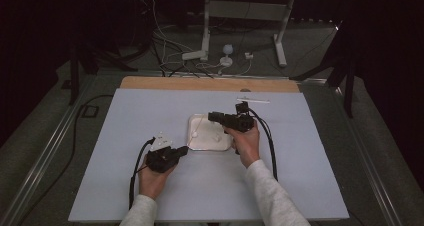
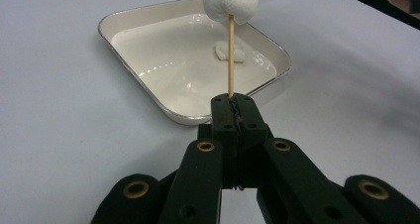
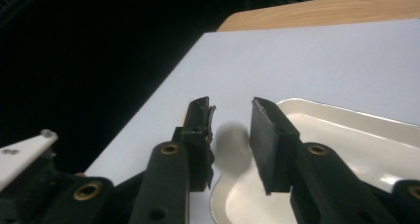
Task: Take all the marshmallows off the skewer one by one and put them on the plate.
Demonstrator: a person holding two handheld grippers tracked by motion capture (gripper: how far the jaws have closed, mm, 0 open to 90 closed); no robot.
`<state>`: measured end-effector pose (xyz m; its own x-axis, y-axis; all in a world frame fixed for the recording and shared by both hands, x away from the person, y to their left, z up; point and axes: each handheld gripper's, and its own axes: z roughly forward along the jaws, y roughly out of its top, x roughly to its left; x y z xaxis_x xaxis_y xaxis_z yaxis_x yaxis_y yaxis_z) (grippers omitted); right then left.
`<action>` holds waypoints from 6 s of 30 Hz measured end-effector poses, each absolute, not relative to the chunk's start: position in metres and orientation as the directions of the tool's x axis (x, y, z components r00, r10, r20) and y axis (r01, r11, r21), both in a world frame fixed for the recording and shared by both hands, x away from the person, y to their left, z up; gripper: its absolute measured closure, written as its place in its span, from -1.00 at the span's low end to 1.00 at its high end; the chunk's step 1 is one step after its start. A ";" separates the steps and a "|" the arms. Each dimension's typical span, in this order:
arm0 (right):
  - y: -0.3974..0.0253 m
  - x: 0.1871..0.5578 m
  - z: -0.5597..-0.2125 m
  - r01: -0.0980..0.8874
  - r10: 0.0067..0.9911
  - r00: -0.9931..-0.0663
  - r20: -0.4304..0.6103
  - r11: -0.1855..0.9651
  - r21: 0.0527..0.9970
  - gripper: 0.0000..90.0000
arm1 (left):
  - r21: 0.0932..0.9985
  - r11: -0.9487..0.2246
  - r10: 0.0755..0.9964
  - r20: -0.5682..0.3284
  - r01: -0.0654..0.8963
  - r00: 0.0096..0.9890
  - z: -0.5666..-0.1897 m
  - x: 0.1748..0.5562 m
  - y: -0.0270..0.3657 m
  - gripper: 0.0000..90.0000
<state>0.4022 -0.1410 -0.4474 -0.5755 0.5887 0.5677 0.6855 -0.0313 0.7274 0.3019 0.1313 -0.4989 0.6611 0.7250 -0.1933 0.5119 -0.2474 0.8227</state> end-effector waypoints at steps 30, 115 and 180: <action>-0.108 0.376 -0.452 0.662 0.581 -0.650 0.489 0.117 0.741 -0.43 | 0.840 -0.208 0.737 -0.202 0.501 0.645 -0.490 0.301 0.133 1.00; -0.109 0.371 -0.430 0.625 0.511 -0.692 0.510 0.071 0.778 0.83 | 0.900 -0.185 0.680 -0.172 0.394 0.713 -0.483 0.292 0.127 1.00; -0.134 0.388 -0.430 0.574 0.615 -0.706 0.351 0.205 0.793 0.79 | 0.895 -0.178 0.682 -0.188 0.409 0.707 -0.491 0.292 0.135 1.00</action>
